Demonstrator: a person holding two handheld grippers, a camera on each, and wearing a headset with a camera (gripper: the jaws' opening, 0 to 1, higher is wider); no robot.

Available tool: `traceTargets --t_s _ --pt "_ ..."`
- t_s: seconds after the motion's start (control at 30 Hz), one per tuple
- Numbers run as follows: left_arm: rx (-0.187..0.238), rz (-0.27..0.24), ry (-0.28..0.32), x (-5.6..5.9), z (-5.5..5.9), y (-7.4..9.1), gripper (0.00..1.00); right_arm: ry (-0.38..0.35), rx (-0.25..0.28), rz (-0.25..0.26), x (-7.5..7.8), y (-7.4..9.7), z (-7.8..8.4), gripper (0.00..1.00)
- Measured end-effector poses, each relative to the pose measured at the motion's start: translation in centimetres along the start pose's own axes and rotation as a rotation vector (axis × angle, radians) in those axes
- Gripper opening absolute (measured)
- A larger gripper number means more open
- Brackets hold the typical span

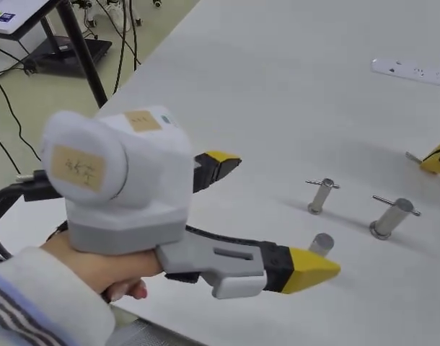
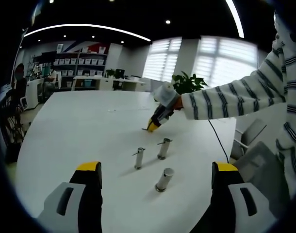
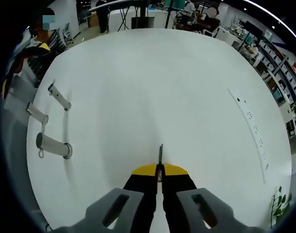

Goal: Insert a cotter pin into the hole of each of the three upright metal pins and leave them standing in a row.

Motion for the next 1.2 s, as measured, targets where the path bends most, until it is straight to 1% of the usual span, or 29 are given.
traceTargets --t_s 0.07,0.13,0.17,0.3,0.37,0.5,0.57,0.63,0.7,0.77,0.83,0.9,0.93,1.07,1.17,1.2 --pt "0.004 -0.001 -0.003 0.1 -0.1 0.0 0.92 -0.012 0.015 0.004 0.3 0.1 -0.1 0.00" --pt "0.005 0.001 -0.009 0.2 -0.2 0.1 0.92 -0.037 0.025 -0.001 0.0 0.9 -0.2 0.00" --pt "0.007 0.003 -0.011 0.3 -0.3 0.1 0.92 -0.033 0.030 0.001 -0.3 1.4 -0.2 0.00" --pt "0.016 0.007 -0.017 0.4 -0.6 0.0 0.90 -0.001 0.032 0.016 -1.0 2.5 0.1 0.00" --pt "0.021 0.009 -0.020 0.5 -0.8 0.0 0.90 0.010 0.034 0.026 -1.6 3.4 0.3 0.00" --pt "0.028 0.011 -0.034 0.6 -1.3 0.1 0.88 0.037 0.055 0.047 -2.6 5.0 0.6 0.00" --pt "0.032 0.009 -0.036 0.6 -1.4 0.1 0.86 0.042 0.059 0.066 -2.7 5.6 0.8 0.00" --pt "0.037 0.012 -0.030 0.6 -1.6 0.1 0.82 0.047 0.080 0.085 -3.2 6.7 1.0 0.00" --pt "0.044 0.009 -0.011 0.5 -1.7 0.1 0.79 0.060 0.096 0.101 -3.4 7.5 1.1 0.00" --pt "0.050 0.006 -0.011 0.5 -1.8 0.1 0.75 0.071 0.112 0.118 -3.9 8.4 1.3 0.00" --pt "0.052 0.003 -0.012 0.6 -2.0 0.1 0.74 0.078 0.132 0.129 -4.4 9.2 1.5 0.00" --pt "0.049 0.007 -0.018 0.7 -2.1 0.0 0.73 0.086 0.147 0.132 -4.7 9.6 1.6 0.00" --pt "0.046 0.012 -0.019 0.8 -2.3 0.0 0.72 0.104 0.162 0.137 -5.1 9.9 1.7 0.00" --pt "0.047 0.022 -0.030 1.1 -2.8 -0.3 0.69 0.128 0.155 0.166 -6.6 10.7 2.4 0.00" --pt "0.046 0.031 -0.044 1.3 -3.3 -0.5 0.67 0.134 0.169 0.175 -7.8 11.3 2.8 0.00" --pt "0.045 0.037 -0.044 1.4 -3.4 -0.6 0.67 0.141 0.177 0.185 -8.2 11.6 3.0 0.00"
Point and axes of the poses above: the centre of the closed fingertips' face, and the gripper's own axes: y roughly backward along the fingers, x roughly to its right, z roughly out of its underside, the point moved 8 cm from there along y, roughly backward along the fingers, and after that the axes turned 14 degrees about -x, right-handed, at the moved point
